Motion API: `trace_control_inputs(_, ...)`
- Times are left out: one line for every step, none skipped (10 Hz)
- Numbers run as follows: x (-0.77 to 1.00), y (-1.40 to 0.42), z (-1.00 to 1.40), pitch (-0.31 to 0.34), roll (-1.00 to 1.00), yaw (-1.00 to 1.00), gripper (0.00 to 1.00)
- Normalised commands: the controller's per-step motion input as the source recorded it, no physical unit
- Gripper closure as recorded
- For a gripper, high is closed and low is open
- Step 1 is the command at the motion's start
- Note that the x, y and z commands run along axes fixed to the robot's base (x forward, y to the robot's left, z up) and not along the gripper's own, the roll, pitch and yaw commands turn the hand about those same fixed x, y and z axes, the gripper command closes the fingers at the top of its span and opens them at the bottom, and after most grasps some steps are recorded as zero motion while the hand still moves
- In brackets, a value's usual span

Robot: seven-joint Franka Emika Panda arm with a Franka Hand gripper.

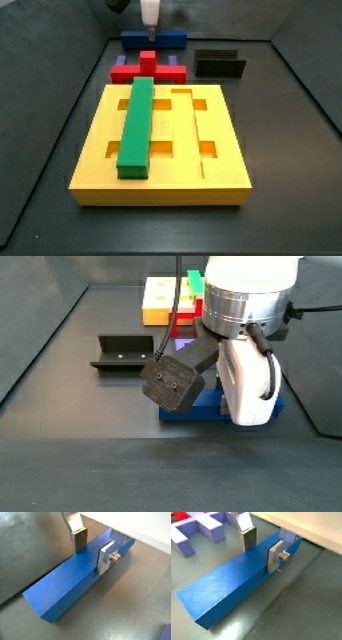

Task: Pick up the blue object. Move up. Move to above the board. Insert the blue object.
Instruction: Move up, then move to above the board.

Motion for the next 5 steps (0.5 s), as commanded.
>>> trace_control_inputs(0.01, -0.03, 0.80, 0.010, 0.00, 0.03, 1.00)
trace_control_inputs(-0.03, -0.03, 0.55, 0.056, 0.03, 0.04, 1.00)
trace_control_inputs(-0.01, -0.03, 0.28, 0.061, 0.07, 0.03, 1.00)
trace_control_inputs(0.00, 0.00, 1.40, 0.000, 0.00, 0.00, 1.00)
trace_control_inputs(0.00, 0.00, 1.40, -0.010, -0.03, -0.01, 1.00)
